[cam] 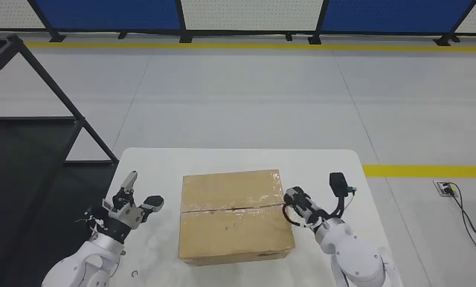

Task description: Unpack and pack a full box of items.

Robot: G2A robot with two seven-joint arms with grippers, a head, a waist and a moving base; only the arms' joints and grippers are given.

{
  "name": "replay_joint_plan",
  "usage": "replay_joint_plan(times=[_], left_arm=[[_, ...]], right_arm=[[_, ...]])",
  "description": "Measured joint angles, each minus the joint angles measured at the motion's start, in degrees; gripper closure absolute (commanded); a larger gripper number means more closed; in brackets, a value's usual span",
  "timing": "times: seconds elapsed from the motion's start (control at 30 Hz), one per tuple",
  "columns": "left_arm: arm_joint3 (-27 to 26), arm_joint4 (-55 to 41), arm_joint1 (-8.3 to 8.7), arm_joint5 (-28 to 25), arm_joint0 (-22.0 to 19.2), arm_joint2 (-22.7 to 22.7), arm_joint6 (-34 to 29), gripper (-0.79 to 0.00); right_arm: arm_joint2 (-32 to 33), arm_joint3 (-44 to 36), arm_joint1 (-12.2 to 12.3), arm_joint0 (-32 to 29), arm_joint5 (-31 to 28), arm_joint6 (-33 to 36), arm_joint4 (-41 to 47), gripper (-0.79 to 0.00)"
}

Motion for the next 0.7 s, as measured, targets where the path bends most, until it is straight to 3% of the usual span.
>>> replay_joint_plan(times=[0.17,0.43,0.7], left_arm=[[-0.21,0.11,-0.02,-0.15,0.27,0.00,-0.18,-0.785],[0.20,-0.79,0.00,-0.63,1.26,-1.52,-0.18,-0.785],[0.20,-1.04,-0.02,-0.52,1.50,-1.75,-0.43,-0.785]], right_arm=[[-4.01,4.26,0.04,4.00,0.23,4.26,-1.33,0.000],[-6.96,15.80,-0.47,12.34,-0.44,9.17,5.04,0.000],[-10.72,21.58,-0.84,16.98,-3.15,12.86,8.19,0.000]])
